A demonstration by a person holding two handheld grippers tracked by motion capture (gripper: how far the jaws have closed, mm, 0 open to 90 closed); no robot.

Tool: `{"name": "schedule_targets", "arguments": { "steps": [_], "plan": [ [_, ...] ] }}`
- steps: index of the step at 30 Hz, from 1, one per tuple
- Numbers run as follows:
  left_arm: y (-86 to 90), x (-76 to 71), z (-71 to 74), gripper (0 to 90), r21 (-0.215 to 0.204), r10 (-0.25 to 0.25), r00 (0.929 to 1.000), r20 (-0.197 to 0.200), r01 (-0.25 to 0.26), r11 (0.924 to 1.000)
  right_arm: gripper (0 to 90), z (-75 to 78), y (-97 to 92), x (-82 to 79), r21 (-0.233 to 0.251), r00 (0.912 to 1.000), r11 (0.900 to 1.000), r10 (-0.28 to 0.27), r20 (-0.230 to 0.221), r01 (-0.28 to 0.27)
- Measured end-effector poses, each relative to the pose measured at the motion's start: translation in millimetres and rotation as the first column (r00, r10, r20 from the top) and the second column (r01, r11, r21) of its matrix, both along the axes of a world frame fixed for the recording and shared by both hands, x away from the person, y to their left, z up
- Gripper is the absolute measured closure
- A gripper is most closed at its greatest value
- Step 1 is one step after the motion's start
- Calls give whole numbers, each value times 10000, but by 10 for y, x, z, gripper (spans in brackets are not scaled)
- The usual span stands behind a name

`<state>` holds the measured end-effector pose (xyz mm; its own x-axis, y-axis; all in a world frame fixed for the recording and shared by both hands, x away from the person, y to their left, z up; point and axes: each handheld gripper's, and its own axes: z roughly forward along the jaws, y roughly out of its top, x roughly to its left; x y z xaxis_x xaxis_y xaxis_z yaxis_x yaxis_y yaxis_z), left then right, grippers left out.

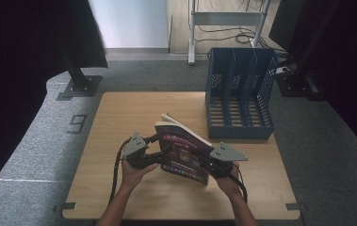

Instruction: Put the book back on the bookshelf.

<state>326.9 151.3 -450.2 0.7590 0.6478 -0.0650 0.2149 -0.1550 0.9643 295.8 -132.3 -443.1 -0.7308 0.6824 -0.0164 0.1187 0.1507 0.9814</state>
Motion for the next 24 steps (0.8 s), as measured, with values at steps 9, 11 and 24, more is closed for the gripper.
{"name": "schedule_targets", "arguments": {
  "steps": [9, 11, 24],
  "plan": [
    [128, -99, -118, 348, 386, 403, 9986, -333, -390, 9985, 817, -9, -24, 18, 522, 9979, 9971, -527, -386, 546],
    [154, -123, -165, 348, 480, 429, 9980, -457, -407, 9980, 817, -12, -39, 24, 672, 9972, 9959, -580, -478, 612],
    [201, -208, -422, 339, 1031, 765, 9926, -944, -667, 9924, 818, 17, -56, -8, 1173, 9960, 9897, -780, -427, 825]
  ]
}}
